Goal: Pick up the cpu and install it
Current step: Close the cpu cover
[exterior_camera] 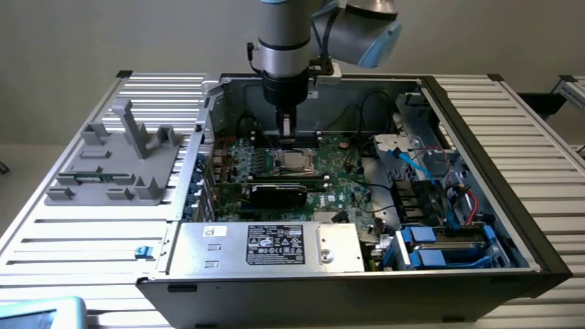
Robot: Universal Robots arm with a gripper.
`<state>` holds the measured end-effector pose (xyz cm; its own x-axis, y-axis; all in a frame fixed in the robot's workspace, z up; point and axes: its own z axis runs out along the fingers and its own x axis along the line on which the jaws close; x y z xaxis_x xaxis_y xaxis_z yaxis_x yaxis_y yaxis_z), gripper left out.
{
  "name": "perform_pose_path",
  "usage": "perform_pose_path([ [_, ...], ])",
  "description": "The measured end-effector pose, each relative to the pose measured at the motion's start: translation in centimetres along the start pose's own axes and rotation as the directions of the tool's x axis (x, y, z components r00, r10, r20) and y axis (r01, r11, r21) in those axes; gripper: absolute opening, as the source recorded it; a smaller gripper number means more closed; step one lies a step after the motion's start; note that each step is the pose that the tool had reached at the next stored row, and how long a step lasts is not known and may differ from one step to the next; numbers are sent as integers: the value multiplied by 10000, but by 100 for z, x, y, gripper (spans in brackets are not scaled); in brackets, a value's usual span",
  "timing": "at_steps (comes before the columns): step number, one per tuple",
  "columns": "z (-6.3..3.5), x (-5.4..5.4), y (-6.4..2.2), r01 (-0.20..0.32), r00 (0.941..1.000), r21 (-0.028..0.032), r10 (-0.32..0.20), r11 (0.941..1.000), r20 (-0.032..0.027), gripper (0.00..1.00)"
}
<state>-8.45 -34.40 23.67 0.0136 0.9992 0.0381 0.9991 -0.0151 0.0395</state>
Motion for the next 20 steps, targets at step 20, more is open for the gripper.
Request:
perform_pose_path([
  [20,288,-14,-193,-15,10000,-4,15,10000,1,11],
])
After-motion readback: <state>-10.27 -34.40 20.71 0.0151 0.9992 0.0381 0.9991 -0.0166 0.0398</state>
